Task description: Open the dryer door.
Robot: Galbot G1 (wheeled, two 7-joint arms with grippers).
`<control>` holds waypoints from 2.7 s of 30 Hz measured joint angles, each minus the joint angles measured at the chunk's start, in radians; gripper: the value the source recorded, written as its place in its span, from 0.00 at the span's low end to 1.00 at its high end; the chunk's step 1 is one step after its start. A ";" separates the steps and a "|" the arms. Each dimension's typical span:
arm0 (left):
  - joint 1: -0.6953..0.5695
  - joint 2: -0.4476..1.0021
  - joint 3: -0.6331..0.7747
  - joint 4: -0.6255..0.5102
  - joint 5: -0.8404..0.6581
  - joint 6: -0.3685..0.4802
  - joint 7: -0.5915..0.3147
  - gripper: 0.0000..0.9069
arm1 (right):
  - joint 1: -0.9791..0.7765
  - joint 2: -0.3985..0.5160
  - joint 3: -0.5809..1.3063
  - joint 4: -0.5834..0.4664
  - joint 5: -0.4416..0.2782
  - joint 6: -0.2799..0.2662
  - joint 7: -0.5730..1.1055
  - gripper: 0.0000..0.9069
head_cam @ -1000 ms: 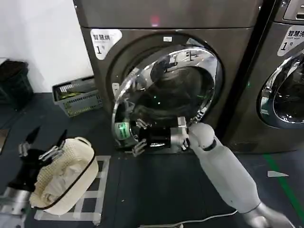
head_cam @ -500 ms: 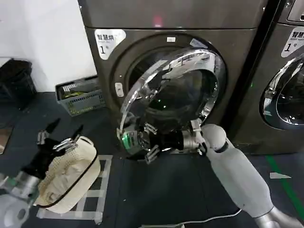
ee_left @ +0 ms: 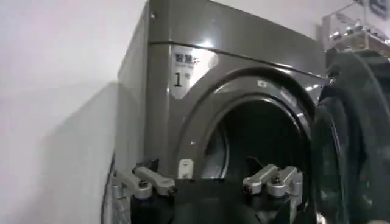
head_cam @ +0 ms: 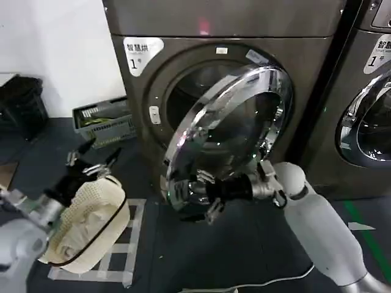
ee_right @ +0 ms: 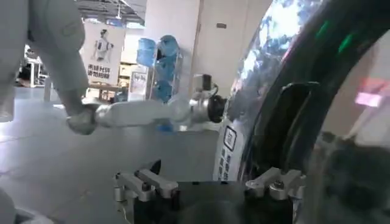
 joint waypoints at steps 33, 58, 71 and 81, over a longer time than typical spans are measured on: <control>-0.184 0.159 0.324 0.031 -0.047 0.056 0.052 1.00 | -0.324 -0.116 0.541 0.002 0.004 0.000 -0.076 1.00; -0.234 0.212 0.456 -0.047 -0.153 0.086 0.190 1.00 | -0.563 -0.155 0.900 0.047 0.006 0.007 0.082 1.00; -0.255 0.243 0.536 -0.116 -0.163 0.086 0.192 1.00 | -0.602 -0.135 1.054 0.054 0.066 -0.002 0.132 1.00; -0.376 0.240 0.688 -0.092 -0.207 0.079 0.196 1.00 | -0.635 -0.121 1.167 0.083 0.072 -0.003 0.136 1.00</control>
